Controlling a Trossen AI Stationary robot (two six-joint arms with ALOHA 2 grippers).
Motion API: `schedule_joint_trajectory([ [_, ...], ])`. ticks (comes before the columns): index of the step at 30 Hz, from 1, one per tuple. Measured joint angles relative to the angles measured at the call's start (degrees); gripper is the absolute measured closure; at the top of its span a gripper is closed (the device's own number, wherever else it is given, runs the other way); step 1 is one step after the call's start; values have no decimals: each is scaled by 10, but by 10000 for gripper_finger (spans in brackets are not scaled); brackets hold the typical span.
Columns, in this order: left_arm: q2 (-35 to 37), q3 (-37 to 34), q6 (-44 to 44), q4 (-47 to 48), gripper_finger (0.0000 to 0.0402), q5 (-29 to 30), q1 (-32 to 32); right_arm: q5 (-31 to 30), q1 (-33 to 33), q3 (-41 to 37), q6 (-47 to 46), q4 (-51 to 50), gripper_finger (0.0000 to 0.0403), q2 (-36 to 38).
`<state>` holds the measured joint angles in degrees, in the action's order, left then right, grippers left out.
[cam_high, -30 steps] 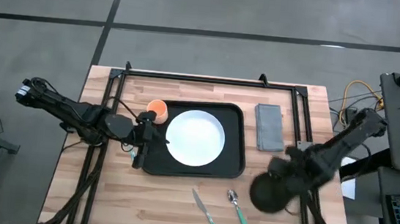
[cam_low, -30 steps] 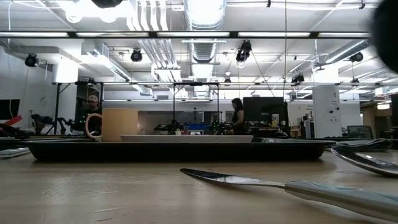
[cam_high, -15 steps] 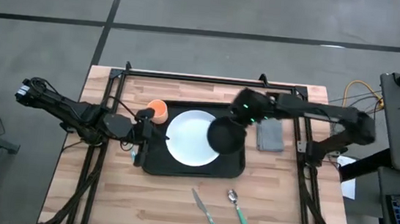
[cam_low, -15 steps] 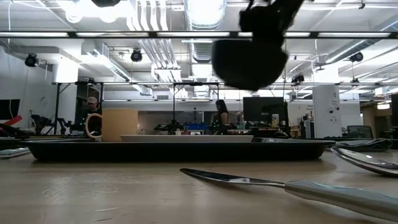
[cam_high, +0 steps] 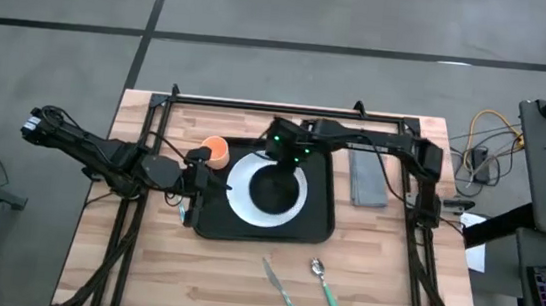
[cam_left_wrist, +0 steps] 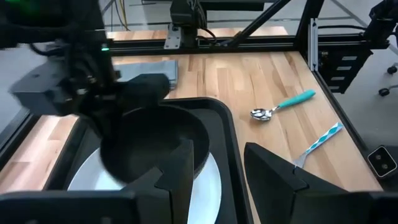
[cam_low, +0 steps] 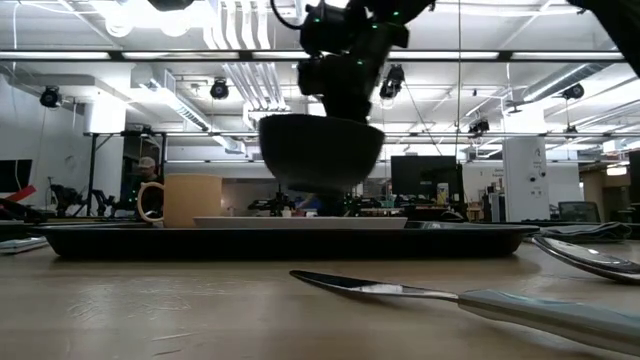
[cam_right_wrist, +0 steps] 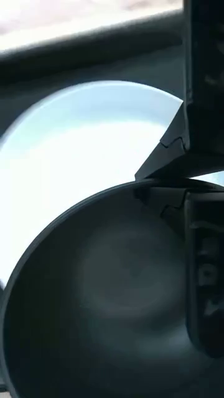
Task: Set up tray
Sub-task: Put the black bowl on the white plate
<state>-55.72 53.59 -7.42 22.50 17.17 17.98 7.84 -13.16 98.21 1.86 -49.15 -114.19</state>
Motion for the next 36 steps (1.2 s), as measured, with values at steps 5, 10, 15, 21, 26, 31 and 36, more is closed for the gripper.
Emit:
schedule_joint_trajectory([
  [5,0,0,0,0,279,0,0,1,-17,69,21,-6,395,-48],
  [10,0,0,0,0,279,0,0,7,-32,124,36,-53,395,-101],
  [15,0,0,0,0,279,0,0,17,-37,142,51,-61,395,-134],
  [21,0,0,0,0,279,0,1,21,-41,116,65,-52,395,-141],
  [26,0,0,0,0,279,0,1,12,-41,114,87,-46,380,-135],
  [31,0,0,-2,0,279,-3,1,-7,-47,114,87,-33,335,-135],
  [36,0,0,-2,0,279,-4,1,-29,-52,125,90,-38,299,-135],
])
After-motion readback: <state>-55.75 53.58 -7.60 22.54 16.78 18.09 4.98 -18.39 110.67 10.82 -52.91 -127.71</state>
